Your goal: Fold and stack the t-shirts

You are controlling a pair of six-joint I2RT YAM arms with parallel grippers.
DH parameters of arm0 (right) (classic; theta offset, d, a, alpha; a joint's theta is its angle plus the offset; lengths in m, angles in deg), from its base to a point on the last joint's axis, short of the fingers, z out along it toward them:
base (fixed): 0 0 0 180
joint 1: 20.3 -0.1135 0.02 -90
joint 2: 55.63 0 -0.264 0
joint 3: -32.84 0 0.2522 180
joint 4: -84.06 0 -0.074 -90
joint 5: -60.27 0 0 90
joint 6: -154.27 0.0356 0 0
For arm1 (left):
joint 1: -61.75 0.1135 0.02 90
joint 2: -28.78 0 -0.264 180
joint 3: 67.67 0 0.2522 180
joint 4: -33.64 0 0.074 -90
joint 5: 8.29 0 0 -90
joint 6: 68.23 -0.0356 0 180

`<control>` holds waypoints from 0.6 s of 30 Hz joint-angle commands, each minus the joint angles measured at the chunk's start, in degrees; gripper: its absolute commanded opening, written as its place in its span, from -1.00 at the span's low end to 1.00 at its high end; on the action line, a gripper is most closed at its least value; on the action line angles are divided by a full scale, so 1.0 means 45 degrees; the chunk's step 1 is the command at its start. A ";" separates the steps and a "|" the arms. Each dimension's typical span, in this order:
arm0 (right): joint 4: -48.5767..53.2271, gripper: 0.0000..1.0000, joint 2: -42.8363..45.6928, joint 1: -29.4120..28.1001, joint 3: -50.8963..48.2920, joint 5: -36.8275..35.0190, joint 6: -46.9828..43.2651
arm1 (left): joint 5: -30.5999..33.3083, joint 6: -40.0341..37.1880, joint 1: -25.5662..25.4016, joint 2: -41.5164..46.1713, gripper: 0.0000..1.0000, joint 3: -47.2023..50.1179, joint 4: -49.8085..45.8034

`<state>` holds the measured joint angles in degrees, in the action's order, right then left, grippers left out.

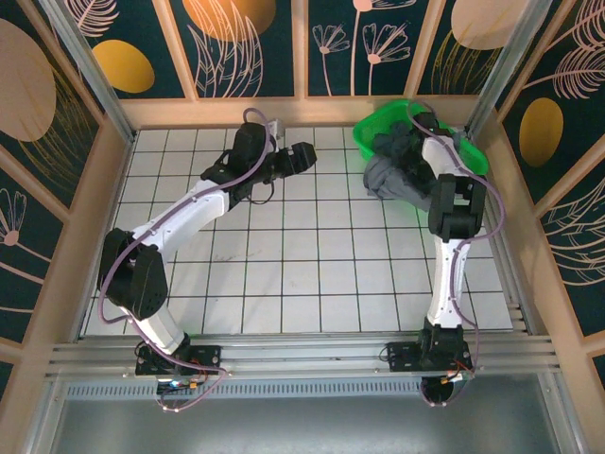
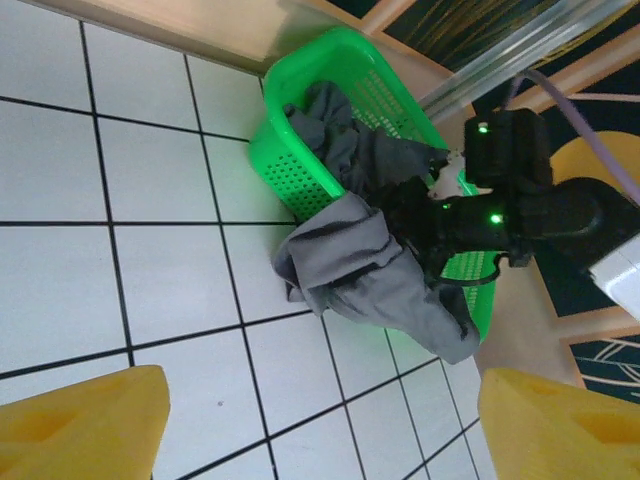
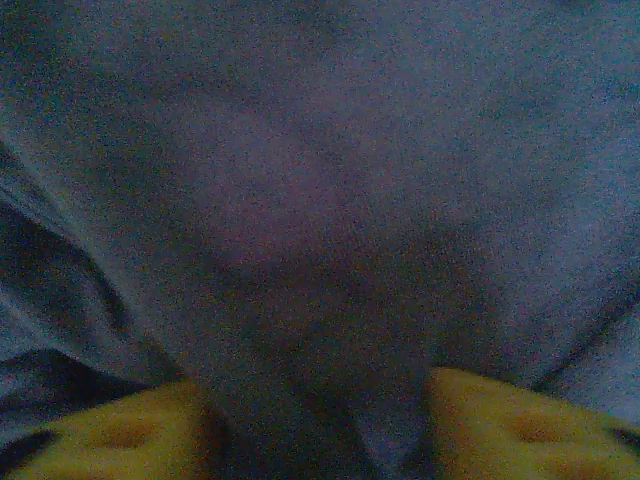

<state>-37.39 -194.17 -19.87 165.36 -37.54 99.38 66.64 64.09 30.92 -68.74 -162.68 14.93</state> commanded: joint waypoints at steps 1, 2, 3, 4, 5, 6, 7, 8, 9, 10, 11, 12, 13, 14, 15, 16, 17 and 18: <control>-0.0468 -0.74 0.0336 0.0087 0.0504 0.0854 -0.0044 | -0.0067 -0.0072 0.0054 -0.0017 0.59 -0.0309 -0.0174; -0.0690 -0.94 0.0683 0.0129 0.0645 0.0936 -0.0204 | 0.0084 -0.0187 0.0053 0.0042 0.58 -0.0380 -0.0358; -0.0933 -1.00 0.1125 0.0157 0.0768 0.0884 -0.0344 | 0.0233 -0.0305 0.0054 0.0106 0.58 -0.0462 -0.0552; -0.1284 -1.00 0.1736 0.0186 0.0851 0.0902 -0.0515 | 0.0398 -0.0366 0.0054 0.0174 0.57 -0.0530 -0.0733; -0.1653 -1.00 0.2242 0.0205 0.0870 0.0987 -0.0682 | 0.0502 -0.0390 0.0054 0.0219 0.57 -0.0555 -0.0819; -0.2056 -1.00 0.2955 0.0227 0.0898 0.1109 -0.0820 | 0.0588 -0.0426 0.0054 0.0292 0.57 -0.0552 -0.0881; -0.2419 -1.00 0.3558 0.0273 0.0979 0.1273 -0.0902 | 0.0693 -0.0440 0.0054 0.0348 0.57 -0.0536 -0.0921; -0.2644 -1.00 0.3998 0.0285 0.1071 0.1435 -0.0932 | 0.0801 -0.0424 0.0054 0.0390 0.57 -0.0514 -0.0982; -0.2800 -1.00 0.4561 0.0332 0.1266 0.1477 -0.0899 | 0.1029 -0.0418 0.0054 0.0436 0.57 -0.0530 -0.1103; -0.2901 -1.00 0.4986 0.0326 0.1504 0.1844 -0.0861 | 0.1349 -0.0410 0.0066 0.0473 0.57 -0.0542 -0.1284; -0.2940 -1.00 0.5304 0.0317 0.1713 0.2049 -0.0819 | 0.1647 -0.0421 0.0054 0.0496 0.56 -0.0571 -0.1453; -0.2986 -1.00 0.5636 0.0289 0.1923 0.2334 -0.0746 | 0.1981 -0.0440 0.0073 0.0517 0.56 -0.0603 -0.1633; -0.3009 -1.00 0.5959 0.0257 0.2085 0.2579 -0.0643 | 0.2246 -0.0493 0.0092 0.0518 0.57 -0.0668 -0.1799; -0.3078 -1.00 0.6245 0.0207 0.2157 0.2806 -0.0508 | 0.2466 -0.0514 0.0127 0.0503 0.59 -0.0749 -0.1972; -0.3221 -1.00 0.6599 0.0151 0.2182 0.3094 -0.0368 | 0.2661 -0.0507 0.0168 0.0480 0.59 -0.0852 -0.2145; -0.3377 -1.00 0.6950 0.0017 0.2154 0.3279 -0.0229 | 0.2915 -0.0482 0.0253 0.0459 0.60 -0.0964 -0.2421; -0.3571 -1.00 0.7273 -0.0138 0.2107 0.3397 -0.0108 | 0.3119 -0.0428 0.0330 0.0440 0.60 -0.1038 -0.2613; -0.3777 -1.00 0.7619 -0.0378 0.2071 0.3552 0.0002 | 0.3359 -0.0303 0.0430 0.0457 0.61 -0.1053 -0.2833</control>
<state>-49.47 -164.21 -19.30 173.58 -26.13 97.74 76.58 62.98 31.54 -68.45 -164.87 6.60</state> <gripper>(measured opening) 0.054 0.802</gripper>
